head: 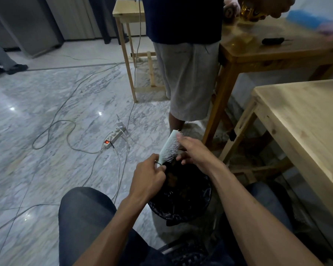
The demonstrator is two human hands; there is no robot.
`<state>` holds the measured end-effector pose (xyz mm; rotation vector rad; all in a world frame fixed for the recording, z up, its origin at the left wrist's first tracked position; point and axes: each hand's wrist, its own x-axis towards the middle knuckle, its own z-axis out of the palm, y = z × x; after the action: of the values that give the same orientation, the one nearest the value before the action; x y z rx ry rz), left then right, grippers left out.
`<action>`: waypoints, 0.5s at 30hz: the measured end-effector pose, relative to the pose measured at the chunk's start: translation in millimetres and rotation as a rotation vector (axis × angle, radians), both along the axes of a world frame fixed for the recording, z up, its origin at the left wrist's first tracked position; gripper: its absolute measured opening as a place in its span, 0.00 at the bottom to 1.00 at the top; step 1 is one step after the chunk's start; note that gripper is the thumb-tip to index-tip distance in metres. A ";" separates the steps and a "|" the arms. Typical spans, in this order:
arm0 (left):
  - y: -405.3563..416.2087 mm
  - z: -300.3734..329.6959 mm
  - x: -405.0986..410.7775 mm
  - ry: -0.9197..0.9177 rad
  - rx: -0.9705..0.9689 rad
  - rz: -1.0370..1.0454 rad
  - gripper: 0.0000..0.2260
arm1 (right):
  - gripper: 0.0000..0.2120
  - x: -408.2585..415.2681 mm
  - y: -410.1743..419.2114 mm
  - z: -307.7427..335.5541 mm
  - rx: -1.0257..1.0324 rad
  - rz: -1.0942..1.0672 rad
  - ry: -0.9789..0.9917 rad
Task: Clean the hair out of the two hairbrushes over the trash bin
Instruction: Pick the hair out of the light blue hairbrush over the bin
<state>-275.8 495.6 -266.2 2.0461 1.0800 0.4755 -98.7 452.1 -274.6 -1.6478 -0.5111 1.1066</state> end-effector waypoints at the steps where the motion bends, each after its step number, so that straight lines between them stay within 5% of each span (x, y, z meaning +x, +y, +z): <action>1: -2.3 -0.3 2.2 0.001 0.018 -0.011 0.02 | 0.24 -1.8 1.9 0.9 0.019 0.015 0.041; 6: 1.2 -3.0 0.3 0.053 0.087 -0.027 0.02 | 0.26 2.9 -2.8 1.7 0.028 0.083 -0.025; 15: 4.3 -7.5 -6.3 0.136 0.170 -0.046 0.03 | 0.14 4.1 -6.8 6.1 -0.070 0.056 -0.204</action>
<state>-282.2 499.9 -273.8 2.2755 1.1016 0.4218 -94.6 445.2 -268.5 -1.8286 -0.6603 1.0118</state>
